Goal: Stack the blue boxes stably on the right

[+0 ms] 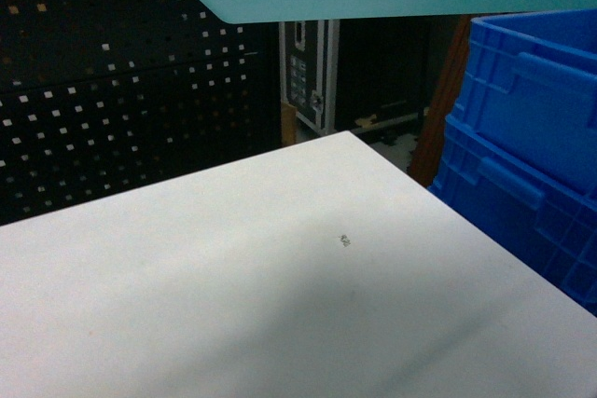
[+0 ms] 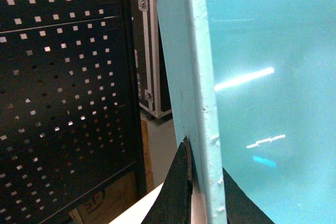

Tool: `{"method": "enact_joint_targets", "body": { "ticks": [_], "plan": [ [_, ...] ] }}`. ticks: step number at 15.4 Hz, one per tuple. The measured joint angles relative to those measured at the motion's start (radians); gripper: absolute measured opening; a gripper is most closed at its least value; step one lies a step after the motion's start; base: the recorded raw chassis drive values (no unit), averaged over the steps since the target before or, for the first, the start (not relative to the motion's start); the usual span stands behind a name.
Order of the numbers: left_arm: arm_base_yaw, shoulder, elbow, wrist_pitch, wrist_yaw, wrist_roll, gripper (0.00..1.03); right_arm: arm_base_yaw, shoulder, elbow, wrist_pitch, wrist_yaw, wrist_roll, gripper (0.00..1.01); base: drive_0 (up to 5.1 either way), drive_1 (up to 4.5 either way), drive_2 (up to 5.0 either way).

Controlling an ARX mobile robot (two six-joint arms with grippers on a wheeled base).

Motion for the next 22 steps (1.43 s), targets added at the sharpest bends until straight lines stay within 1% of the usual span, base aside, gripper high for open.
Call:
{"method": "enact_joint_targets", "body": {
  "ticks": [22],
  "plan": [
    [0.0,0.0,0.0,0.0,0.0,0.0,0.02,0.0,0.0,0.0,0.0,0.0,0.0,0.02,-1.6,-1.57,-1.6]
  ]
}}
